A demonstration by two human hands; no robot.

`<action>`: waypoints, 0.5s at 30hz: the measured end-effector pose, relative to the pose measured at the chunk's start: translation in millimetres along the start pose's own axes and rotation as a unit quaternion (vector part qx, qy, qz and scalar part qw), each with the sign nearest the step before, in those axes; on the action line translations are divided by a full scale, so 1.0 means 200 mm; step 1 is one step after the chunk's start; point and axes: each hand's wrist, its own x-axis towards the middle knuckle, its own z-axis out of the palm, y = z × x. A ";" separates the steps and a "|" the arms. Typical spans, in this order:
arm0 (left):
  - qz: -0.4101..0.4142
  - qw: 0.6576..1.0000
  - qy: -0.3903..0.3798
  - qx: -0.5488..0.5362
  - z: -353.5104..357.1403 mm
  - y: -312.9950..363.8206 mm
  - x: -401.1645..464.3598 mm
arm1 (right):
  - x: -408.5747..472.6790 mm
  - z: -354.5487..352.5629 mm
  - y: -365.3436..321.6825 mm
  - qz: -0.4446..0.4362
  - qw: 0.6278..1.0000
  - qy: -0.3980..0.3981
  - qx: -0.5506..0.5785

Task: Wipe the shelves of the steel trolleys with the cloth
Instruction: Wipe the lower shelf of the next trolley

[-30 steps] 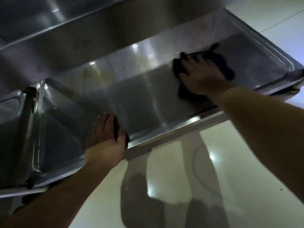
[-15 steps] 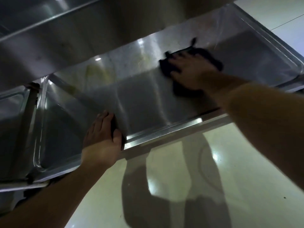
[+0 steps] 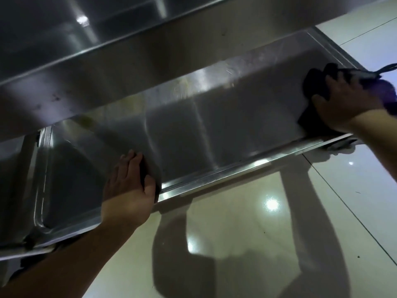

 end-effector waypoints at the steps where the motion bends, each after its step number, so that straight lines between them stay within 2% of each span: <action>1: 0.001 1.000 -0.002 0.002 0.00 0.00 0.00 | -0.07 0.02 -0.06 0.001 1.000 -0.014 -0.005; 3: 0.003 1.000 -0.007 0.005 0.00 0.01 0.00 | -0.20 0.07 -0.24 -0.025 0.999 -0.032 -0.023; 6: 0.006 1.000 -0.003 0.009 0.00 0.01 0.01 | -0.42 0.15 -0.57 -0.124 0.991 -0.049 -0.033; 9: 0.010 1.000 0.000 0.006 -0.01 0.01 0.00 | -0.66 0.23 -0.85 -0.280 0.956 -0.081 -0.023; 11: 0.016 1.000 -0.004 0.009 -0.01 0.00 0.00 | -0.75 0.27 -0.90 -0.346 0.933 -0.093 -0.017; 13: 0.019 1.000 -0.007 0.009 -0.01 -0.01 0.00 | -0.70 0.26 -0.85 -0.342 0.936 -0.080 -0.015; 15: 0.010 1.000 -0.003 -0.001 -0.01 -0.02 0.00 | -0.54 0.22 -0.71 -0.285 0.956 -0.059 -0.021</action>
